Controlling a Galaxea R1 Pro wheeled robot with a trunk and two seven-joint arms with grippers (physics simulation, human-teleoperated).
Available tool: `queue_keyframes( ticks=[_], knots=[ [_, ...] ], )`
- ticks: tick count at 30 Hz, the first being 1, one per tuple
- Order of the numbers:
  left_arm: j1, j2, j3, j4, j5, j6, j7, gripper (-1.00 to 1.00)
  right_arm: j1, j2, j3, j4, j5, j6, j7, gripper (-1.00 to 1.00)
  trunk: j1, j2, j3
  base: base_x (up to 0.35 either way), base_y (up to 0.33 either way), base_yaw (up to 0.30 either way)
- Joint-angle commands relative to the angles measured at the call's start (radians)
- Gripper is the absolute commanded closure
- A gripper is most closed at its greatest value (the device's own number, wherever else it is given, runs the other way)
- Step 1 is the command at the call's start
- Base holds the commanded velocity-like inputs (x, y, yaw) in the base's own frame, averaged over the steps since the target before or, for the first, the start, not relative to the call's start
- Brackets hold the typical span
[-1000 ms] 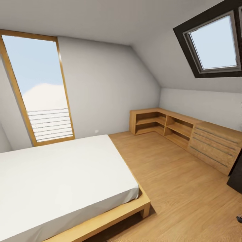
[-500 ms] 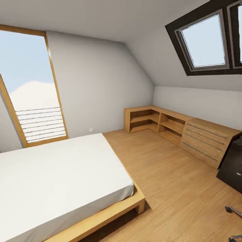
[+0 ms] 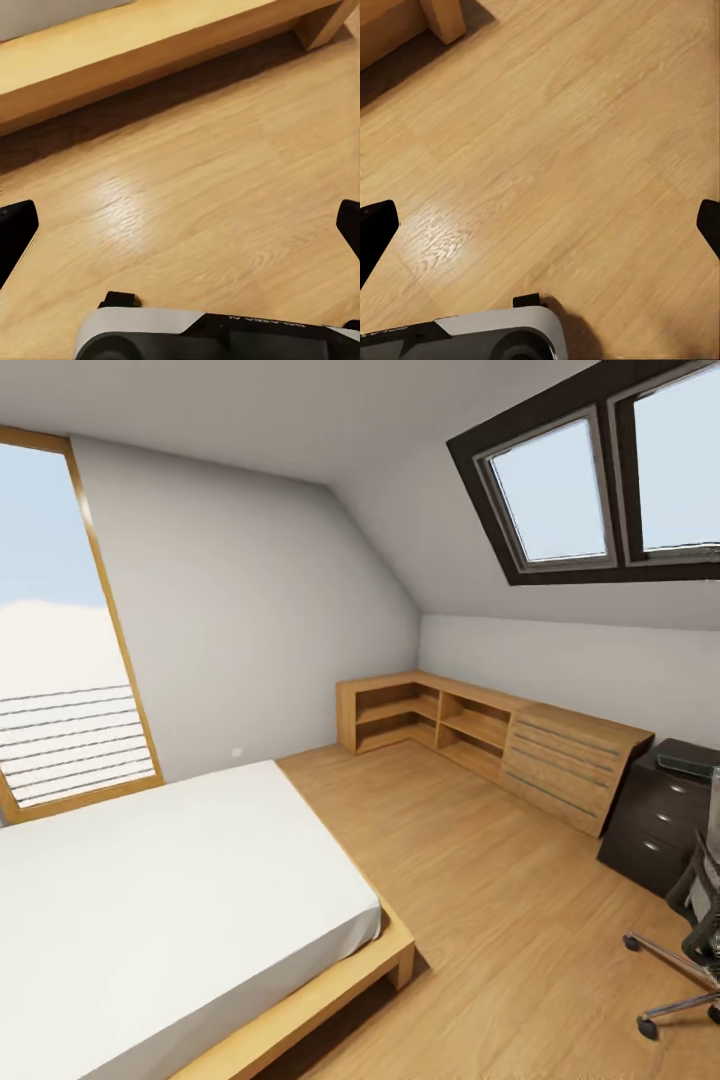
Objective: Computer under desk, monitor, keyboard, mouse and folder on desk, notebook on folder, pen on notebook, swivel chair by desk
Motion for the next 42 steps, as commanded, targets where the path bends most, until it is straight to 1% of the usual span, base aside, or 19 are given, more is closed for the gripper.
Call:
queue_keyframes(
  ticks=[1,9,13,17,24,42],
  knots=[
    [0.0,0.0,0.002,-0.001,0.005,-0.001,-0.002,-1.0,0.0,0.0,-0.001,-0.001,0.0,-0.002,-0.001,-1.0,0.0,-0.001,-0.002,0.0,0.296,-0.269],
    [0.0,0.0,0.002,-0.001,0.005,-0.001,-0.002,-1.0,0.0,0.0,-0.001,-0.001,0.0,-0.002,-0.001,-1.0,0.0,-0.001,-0.002,0.087,0.285,-0.268],
    [0.0,0.0,0.002,-0.001,0.005,-0.001,-0.002,-1.0,0.0,0.0,-0.001,-0.001,0.0,-0.002,-0.001,-1.0,0.0,-0.001,-0.002,0.197,0.115,-0.149],
    [0.0,0.0,0.002,-0.001,0.005,-0.001,-0.002,-1.0,0.0,0.0,-0.001,-0.001,0.0,-0.001,-0.003,-1.0,0.0,-0.001,-0.002,0.078,0.038,-0.049],
    [0.0,0.0,0.004,-0.001,0.005,-0.001,-0.002,-1.0,0.0,0.001,-0.001,-0.001,0.0,-0.001,-0.038,-1.0,0.0,-0.001,-0.002,0.018,0.009,-0.079],
    [0.0,-0.001,0.004,-0.001,0.005,-0.001,-0.002,-1.0,0.0,0.001,-0.001,-0.001,-0.001,-0.002,-0.049,-1.0,0.0,-0.001,-0.002,0.001,0.001,-0.244]
  ],
)
